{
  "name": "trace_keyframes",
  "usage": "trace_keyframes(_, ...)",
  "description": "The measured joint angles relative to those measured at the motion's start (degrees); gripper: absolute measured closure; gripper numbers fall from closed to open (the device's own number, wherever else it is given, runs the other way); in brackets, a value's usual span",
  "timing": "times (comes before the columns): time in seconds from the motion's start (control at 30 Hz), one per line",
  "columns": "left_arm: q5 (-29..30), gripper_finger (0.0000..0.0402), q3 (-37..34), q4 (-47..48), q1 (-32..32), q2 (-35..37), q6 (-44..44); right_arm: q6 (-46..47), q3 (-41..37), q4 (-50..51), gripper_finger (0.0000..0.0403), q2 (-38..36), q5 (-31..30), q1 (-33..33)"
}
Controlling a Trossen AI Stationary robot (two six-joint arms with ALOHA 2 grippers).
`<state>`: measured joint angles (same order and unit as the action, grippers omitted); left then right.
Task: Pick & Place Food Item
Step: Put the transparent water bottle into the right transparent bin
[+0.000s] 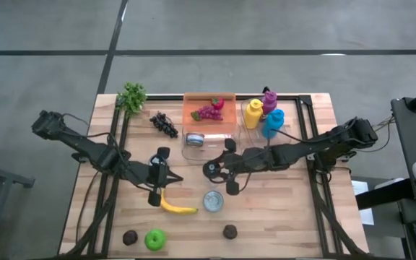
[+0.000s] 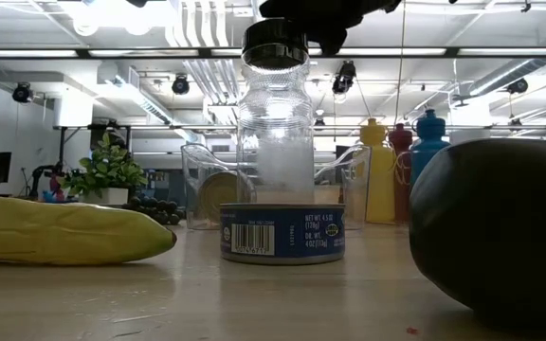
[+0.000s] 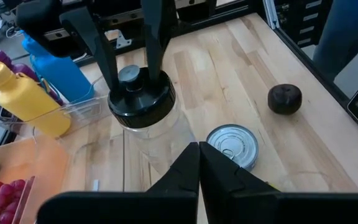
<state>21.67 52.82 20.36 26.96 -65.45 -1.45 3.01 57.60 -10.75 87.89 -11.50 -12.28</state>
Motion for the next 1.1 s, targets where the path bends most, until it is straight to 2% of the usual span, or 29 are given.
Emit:
trace_keyframes(0.43,0.0,0.0393,0.0,0.0,0.0,0.0,0.0,0.0,0.0,1.7,0.0327,-0.1,0.0,0.0)
trace_keyframes(1.1,0.0,0.0394,0.0,0.0,0.1,0.0,0.0,0.0,0.0,1.9,0.0328,-0.2,0.0,-0.1)
